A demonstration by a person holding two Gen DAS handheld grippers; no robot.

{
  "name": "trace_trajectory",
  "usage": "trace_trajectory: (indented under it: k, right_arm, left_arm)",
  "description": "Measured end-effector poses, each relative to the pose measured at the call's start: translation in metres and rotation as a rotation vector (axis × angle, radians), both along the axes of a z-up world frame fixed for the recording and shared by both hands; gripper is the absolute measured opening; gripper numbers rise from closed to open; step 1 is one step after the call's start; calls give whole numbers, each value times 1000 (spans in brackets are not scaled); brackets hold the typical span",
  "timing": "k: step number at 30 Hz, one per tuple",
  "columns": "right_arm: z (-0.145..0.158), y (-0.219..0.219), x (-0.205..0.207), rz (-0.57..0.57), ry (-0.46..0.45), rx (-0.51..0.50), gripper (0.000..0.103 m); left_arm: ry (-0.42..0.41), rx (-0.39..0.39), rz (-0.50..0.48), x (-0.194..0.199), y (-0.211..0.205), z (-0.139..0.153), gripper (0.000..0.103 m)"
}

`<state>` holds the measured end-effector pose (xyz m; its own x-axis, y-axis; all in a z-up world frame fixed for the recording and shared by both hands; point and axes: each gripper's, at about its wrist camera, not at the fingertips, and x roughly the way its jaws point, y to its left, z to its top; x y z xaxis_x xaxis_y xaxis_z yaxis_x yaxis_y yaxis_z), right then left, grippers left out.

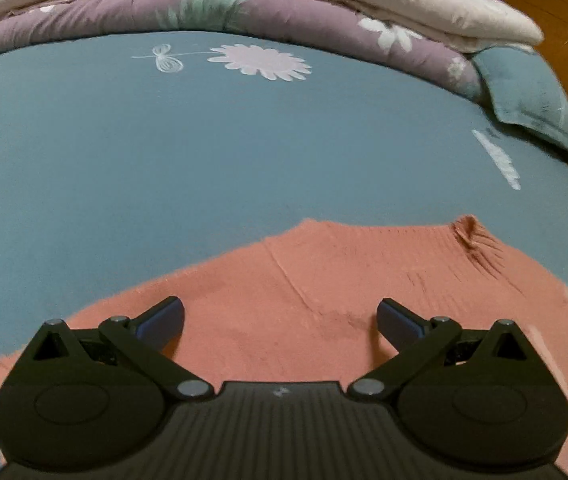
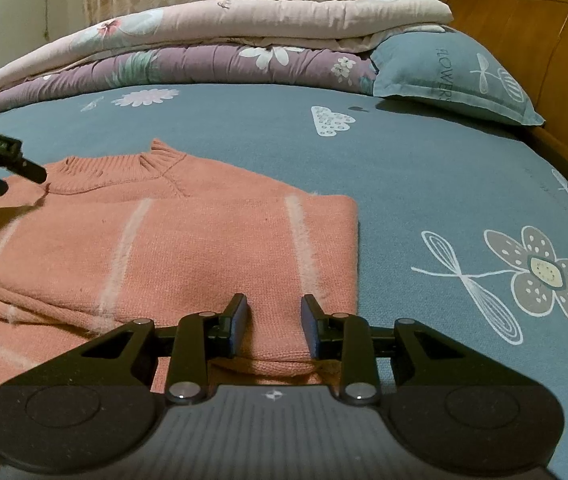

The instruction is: Fold clothes

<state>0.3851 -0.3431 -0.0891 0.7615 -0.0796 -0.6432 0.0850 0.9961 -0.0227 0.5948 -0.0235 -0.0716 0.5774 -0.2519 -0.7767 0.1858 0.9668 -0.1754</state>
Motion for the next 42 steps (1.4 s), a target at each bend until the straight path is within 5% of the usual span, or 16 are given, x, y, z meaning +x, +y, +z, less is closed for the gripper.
trace_trajectory:
  k: [10, 15, 19, 24, 27, 37, 39, 42]
  right_arm:
    - [6, -1, -2, 3, -7, 24, 37]
    - [19, 5, -5, 32, -14, 34, 71]
    - [34, 28, -7, 122, -50, 36, 72]
    - [11, 53, -1, 184, 61, -20, 90]
    - [9, 54, -19, 197, 50, -42, 90]
    - [14, 44, -77, 295, 97, 91, 94]
    - [6, 46, -88, 305, 115, 82, 103]
    - [3, 50, -103, 322, 112, 42, 103]
  left_arm:
    - [-54, -42, -78, -80, 14, 62, 102]
    - [-91, -5, -49, -132, 35, 90, 102]
    - [-103, 4, 15, -172, 56, 103, 102]
    - [-80, 33, 59, -213, 63, 99, 102]
    - [-56, 37, 72, -232, 61, 96, 102]
    - [22, 62, -83, -248, 13, 67, 102]
    - [48, 63, -127, -245, 2, 55, 102]
    - [98, 74, -149, -245, -4, 35, 102]
